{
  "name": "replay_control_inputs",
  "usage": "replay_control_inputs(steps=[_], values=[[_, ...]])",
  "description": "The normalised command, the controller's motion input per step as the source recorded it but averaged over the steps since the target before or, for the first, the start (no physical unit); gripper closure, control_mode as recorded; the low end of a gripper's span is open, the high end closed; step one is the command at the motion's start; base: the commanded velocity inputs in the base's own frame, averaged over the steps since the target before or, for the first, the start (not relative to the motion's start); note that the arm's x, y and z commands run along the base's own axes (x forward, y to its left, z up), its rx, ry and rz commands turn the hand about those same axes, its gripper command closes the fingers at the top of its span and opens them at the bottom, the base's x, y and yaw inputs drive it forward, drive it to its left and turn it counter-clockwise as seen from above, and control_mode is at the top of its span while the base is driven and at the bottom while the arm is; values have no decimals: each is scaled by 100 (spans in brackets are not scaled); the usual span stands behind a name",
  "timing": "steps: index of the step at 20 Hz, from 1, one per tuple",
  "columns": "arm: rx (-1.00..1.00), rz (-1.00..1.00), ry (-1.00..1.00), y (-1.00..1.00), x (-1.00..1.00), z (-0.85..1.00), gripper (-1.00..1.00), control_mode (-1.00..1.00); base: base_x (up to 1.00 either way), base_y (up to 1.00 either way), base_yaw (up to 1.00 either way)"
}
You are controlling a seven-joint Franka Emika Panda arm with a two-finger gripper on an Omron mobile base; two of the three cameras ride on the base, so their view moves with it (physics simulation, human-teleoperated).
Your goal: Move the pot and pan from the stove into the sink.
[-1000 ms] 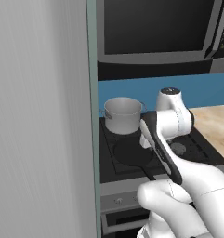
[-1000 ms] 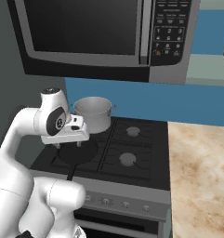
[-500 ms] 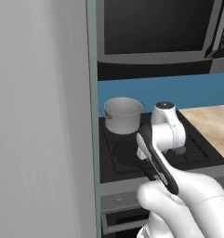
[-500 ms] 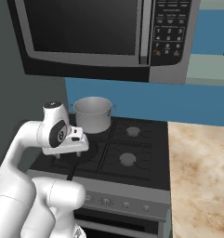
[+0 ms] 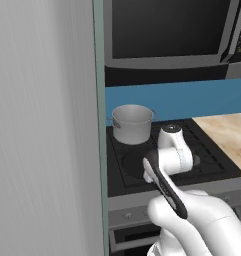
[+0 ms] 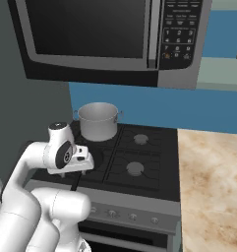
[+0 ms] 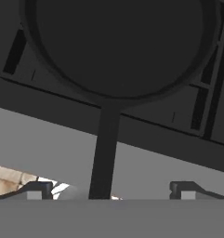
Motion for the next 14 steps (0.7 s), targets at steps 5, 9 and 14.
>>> replay_control_inputs(steps=[5,9,14], values=[[0,0,0,7,21,-44,-100,-100,0,0,0],[6,0,0,0,25,-41,-100,-100,0,0,0],[8,0,-3,0,10,-33,-100,-100,0,0,0]])
